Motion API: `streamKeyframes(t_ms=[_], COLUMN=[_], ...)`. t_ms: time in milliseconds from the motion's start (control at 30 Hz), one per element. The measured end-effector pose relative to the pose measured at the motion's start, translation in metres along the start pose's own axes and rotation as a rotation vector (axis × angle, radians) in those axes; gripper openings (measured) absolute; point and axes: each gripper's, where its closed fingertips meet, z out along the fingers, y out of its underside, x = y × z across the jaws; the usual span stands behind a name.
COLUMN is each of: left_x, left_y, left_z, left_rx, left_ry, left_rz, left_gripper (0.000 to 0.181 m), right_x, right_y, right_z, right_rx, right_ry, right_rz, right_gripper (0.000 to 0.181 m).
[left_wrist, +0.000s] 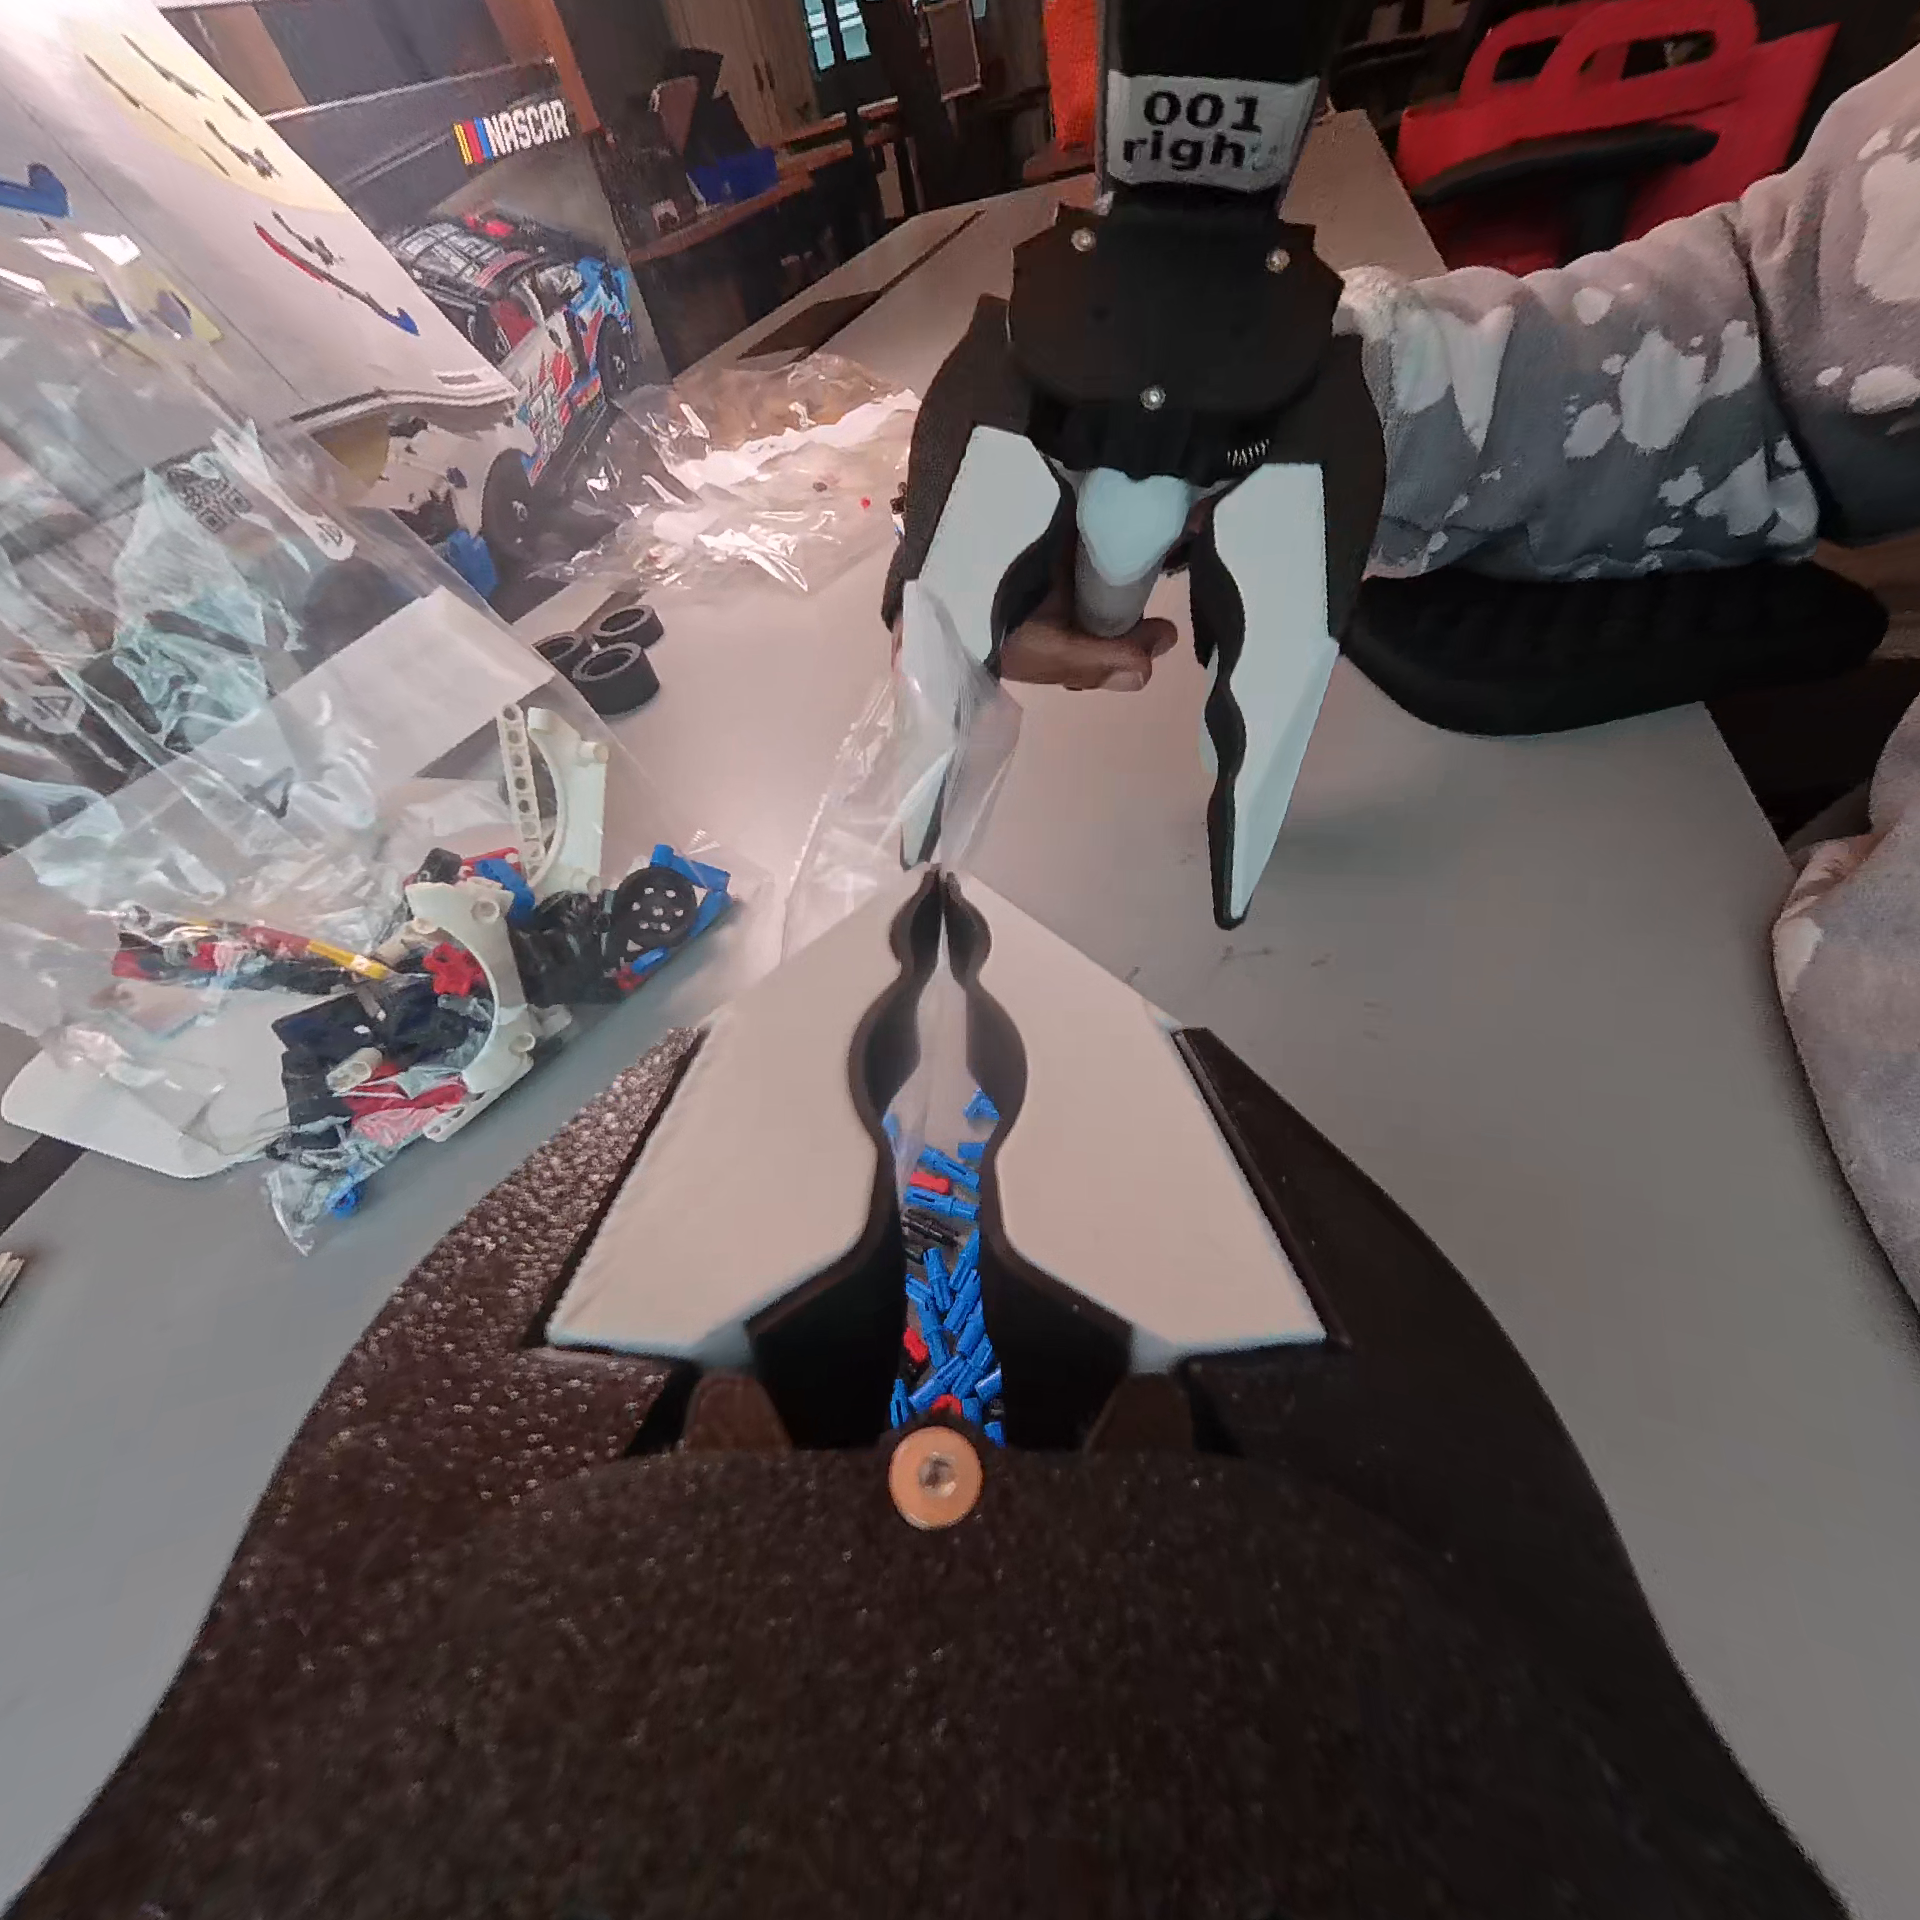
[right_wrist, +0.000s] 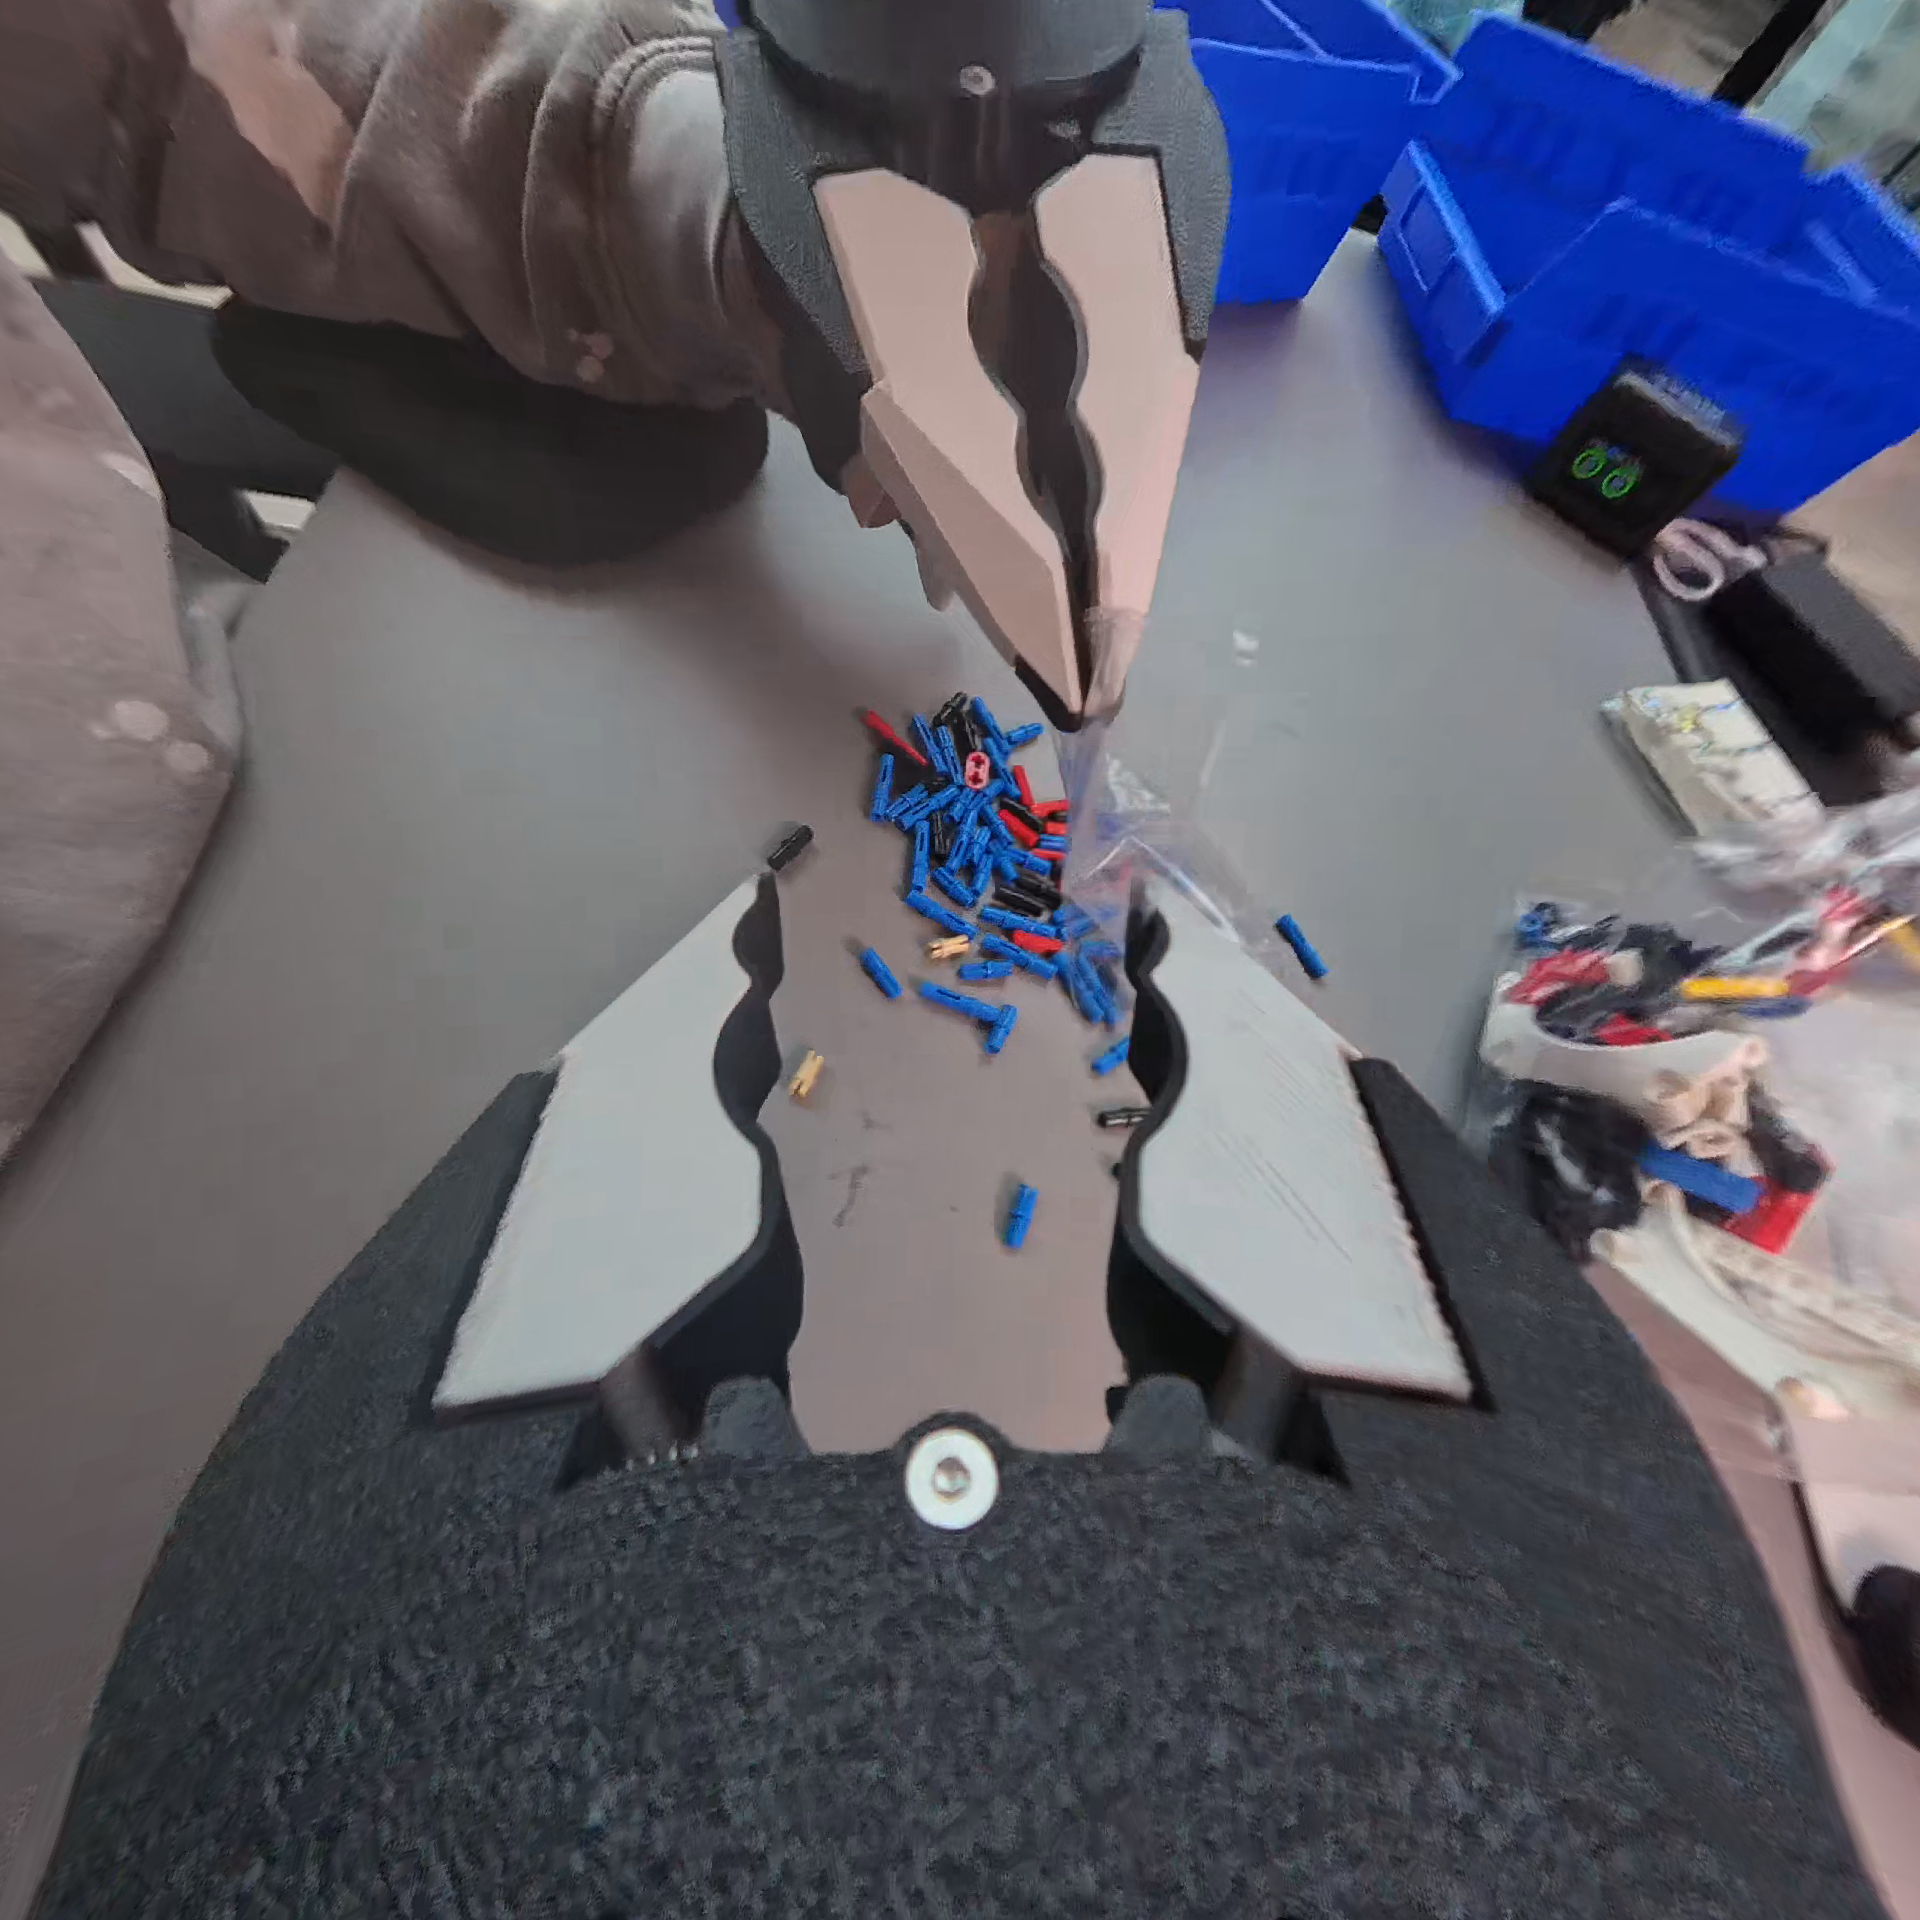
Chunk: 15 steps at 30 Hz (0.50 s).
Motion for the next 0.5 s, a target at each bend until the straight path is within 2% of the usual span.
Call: streamKeyframes(t_ms=[133,300,433,500], left_x=[0.007,0.016,-0.002,-0.013], left_y=[-0.006,-0.005,-0.006,-0.008], left_z=[-0.002,0.001,-0.003,-0.007], left_rx=[0.035,0.022,0.017,0.016], left_ry=[0.039,0.06,-0.048,-0.118], left_rz=[0.002,0.032,0.046,0.07], left_gripper=[0.0,0.0,0.0,0.0], right_x=[0.011,0.02,0.046,0.052], right_y=[-0.014,-0.006,-0.002,-0.008], right_z=[0.007,0.018,0.014,0.011], right_rx=[0.087,0.045,0.048,0.112], right_ry=[0.12,0.225,0.358,0.361], right_rz=[-0.078,-0.143,-0.018,0.091], right_gripper=[0.076,0.084,0.071,0.069])
